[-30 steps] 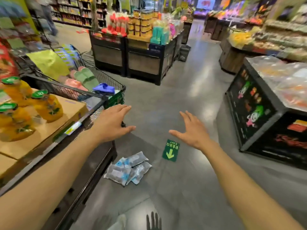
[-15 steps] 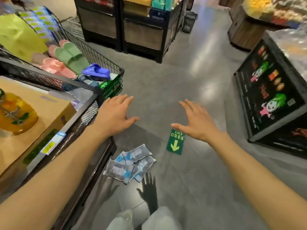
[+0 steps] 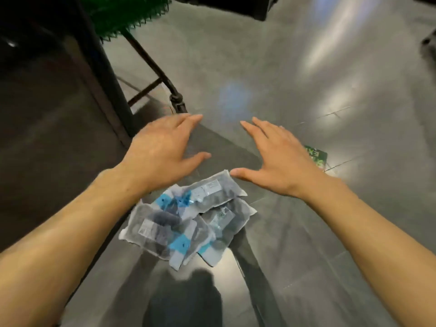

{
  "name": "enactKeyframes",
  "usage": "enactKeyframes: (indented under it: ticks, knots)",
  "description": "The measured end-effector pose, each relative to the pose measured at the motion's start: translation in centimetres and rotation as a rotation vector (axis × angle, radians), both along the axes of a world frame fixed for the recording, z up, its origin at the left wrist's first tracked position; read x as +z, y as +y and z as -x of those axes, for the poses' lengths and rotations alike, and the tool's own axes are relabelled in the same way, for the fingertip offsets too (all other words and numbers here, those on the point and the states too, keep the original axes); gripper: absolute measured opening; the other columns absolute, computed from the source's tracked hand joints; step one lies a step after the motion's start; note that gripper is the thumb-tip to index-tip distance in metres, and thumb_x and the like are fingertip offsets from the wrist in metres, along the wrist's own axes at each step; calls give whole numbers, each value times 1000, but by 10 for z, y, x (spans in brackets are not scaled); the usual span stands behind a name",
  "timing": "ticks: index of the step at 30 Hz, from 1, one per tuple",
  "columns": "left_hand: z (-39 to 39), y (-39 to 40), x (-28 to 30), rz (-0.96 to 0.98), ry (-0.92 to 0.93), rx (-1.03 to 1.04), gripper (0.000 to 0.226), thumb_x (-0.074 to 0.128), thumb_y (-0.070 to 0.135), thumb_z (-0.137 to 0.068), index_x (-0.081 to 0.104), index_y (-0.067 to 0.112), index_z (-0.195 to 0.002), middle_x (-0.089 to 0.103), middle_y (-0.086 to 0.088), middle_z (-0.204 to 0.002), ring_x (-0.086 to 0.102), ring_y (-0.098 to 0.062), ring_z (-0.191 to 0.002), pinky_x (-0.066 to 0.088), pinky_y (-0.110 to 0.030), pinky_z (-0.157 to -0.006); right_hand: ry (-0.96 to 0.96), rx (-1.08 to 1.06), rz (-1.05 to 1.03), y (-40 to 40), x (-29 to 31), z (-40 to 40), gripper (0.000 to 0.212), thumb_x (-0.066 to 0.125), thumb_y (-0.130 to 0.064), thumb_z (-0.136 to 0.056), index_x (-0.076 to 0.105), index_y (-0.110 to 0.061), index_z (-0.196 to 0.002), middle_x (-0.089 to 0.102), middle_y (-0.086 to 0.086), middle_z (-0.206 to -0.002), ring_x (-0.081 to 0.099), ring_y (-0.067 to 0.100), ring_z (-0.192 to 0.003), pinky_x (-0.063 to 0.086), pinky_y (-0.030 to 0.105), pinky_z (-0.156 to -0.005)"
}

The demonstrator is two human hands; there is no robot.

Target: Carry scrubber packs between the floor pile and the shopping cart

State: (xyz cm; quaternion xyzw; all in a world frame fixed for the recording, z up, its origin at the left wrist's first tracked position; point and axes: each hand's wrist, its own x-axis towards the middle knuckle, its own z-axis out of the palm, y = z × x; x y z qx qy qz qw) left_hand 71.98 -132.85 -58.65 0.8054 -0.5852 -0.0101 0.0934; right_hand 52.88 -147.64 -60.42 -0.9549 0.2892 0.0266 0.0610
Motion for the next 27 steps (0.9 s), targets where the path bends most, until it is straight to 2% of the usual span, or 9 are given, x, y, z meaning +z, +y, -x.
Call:
enactKeyframes:
  ticks: [4,8,11,14,18,22,24,27]
  knots:
    - [-15,9,-142,-36,-6,12,87,55,67,-89,31,23,-160,42,-4,-161,43,-25,-146,39,-45,-117,-38,-15,-9,-1,-137,-4,120,25,-95,-66,15,-26,-163,20,8,-170,21,26,-156,20,48,-126]
    - [-26,12,-220,-30,39,42,86,57,67,-90,28,26,-160,39,0,-163,41,-22,-146,40,-45,-114,-50,-35,-13,-5,-206,5,119,34,-92,-68,21,-22,-162,26,10,-168,25,27,-155,22,44,-126]
    - [-32,11,-234,-72,63,38,85,58,66,-91,28,26,-160,38,-1,-163,42,-24,-146,40,-46,-114,-6,-43,21,-11,-212,17,119,32,-92,-65,24,-22,-162,29,11,-167,29,27,-153,24,42,-124]
    - [-41,8,-230,-94,60,41,84,58,65,-91,29,26,-160,39,-1,-162,42,-25,-145,40,-44,-113,-42,-120,-2,-19,-203,19,119,34,-92,-65,26,-22,-161,30,11,-166,30,27,-153,26,43,-123]
    - [-47,-9,-228,-139,10,-19,85,58,67,-90,29,27,-160,40,-1,-162,45,-26,-144,44,-47,-109,-61,-129,-38,-17,-207,14,108,58,-82,-79,22,-22,-162,26,9,-168,25,25,-155,22,40,-124]
    - [-64,-37,-232,-191,-62,-83,87,57,71,-88,31,26,-158,48,-4,-155,51,-30,-137,51,-51,-103,-71,-205,-67,-21,-227,23,103,62,-75,-81,21,-26,-162,24,4,-169,25,24,-155,23,40,-123]
    - [-69,-50,-234,-219,-54,-93,86,58,70,-88,33,27,-157,49,-4,-153,52,-30,-136,51,-51,-102,-77,-316,-132,-21,-246,36,99,64,-73,-81,25,-26,-160,31,2,-165,31,25,-151,30,43,-119]
    - [-68,-61,-244,-234,127,-66,85,64,67,-87,34,27,-157,45,-5,-158,46,-28,-142,43,-53,-112,-274,-631,-370,-8,-289,57,88,73,-62,-82,38,-23,-153,48,3,-150,48,25,-137,42,47,-111]
